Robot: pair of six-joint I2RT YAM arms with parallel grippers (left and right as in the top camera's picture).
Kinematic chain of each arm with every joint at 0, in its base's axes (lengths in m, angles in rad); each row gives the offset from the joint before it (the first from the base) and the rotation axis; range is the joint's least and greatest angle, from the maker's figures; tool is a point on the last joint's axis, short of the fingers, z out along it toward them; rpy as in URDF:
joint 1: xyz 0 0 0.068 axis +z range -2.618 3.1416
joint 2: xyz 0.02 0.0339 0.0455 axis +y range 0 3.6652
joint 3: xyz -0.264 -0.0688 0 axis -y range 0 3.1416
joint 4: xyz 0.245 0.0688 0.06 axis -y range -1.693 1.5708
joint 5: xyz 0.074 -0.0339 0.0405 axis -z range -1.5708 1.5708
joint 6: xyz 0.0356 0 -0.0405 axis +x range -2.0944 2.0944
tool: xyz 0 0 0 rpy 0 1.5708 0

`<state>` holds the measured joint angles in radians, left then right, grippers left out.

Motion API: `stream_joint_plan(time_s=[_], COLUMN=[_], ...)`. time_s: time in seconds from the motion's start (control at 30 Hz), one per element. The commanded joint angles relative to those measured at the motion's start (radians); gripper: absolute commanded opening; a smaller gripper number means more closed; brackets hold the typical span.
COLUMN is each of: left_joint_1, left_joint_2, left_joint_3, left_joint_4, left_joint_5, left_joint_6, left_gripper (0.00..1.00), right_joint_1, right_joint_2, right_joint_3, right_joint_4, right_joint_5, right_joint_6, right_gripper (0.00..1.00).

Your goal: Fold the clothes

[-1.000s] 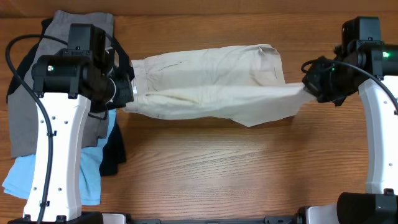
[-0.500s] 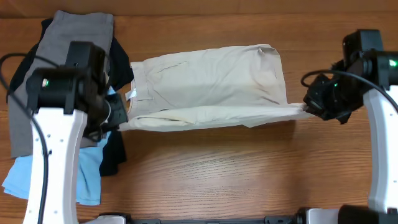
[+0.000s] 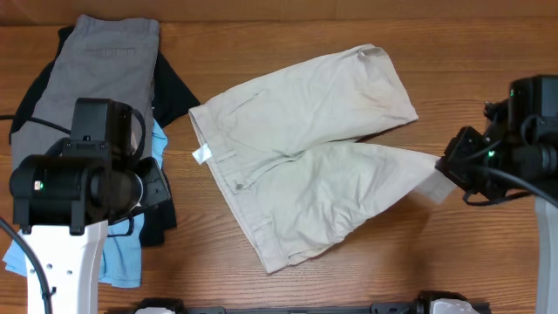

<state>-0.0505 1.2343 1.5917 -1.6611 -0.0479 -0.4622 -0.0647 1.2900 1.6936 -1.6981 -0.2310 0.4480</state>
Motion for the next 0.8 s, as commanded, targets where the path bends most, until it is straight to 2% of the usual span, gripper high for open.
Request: stream_joint_plan(time_s=[0.0, 0.17, 0.23, 0.37, 0.4, 0.47, 0.5, 0.77], left_joint_1=[0.003, -0.021, -0.072, -0.228, -0.271, -0.345, -0.379, -0.549], left_joint_2=[-0.017, -0.018, -0.018, -0.018, -0.018, -0.017, -0.017, -0.016], left_joint_3=[-0.021, -0.128, -0.206, -0.369, -0.410, -0.483, -0.520, -0.740], left_joint_4=[0.012, 0.072, 0.119, 0.244, 0.283, 0.357, 0.393, 0.663], left_joint_5=[0.018, 0.178, 0.229, 0.251, 0.251, 0.251, 0.251, 0.303], left_joint_6=[0.009, 0.124, 0.156, 0.156, 0.135, 0.105, 0.099, 0.141], left_gripper=[0.04, 0.04, 0.06, 0.15, 0.23, 0.54, 0.62, 0.61], right_joint_1=[-0.002, -0.002, -0.002, -0.002, -0.002, -0.002, -0.002, -0.002], right_joint_2=[-0.007, 0.012, 0.016, 0.022, 0.023, 0.023, 0.023, 0.027], right_joint_3=[0.001, 0.001, 0.001, 0.001, 0.001, 0.001, 0.001, 0.001], right_joint_4=[0.004, 0.005, 0.005, 0.005, 0.005, 0.005, 0.005, 0.005], right_joint_5=[0.032, 0.035, 0.036, 0.039, 0.039, 0.039, 0.039, 0.040], right_joint_6=[-0.004, -0.004, -0.005, -0.005, -0.005, -0.005, -0.005, -0.007], right_gripper=[0.04, 0.04, 0.04, 0.04, 0.04, 0.04, 0.04, 0.04])
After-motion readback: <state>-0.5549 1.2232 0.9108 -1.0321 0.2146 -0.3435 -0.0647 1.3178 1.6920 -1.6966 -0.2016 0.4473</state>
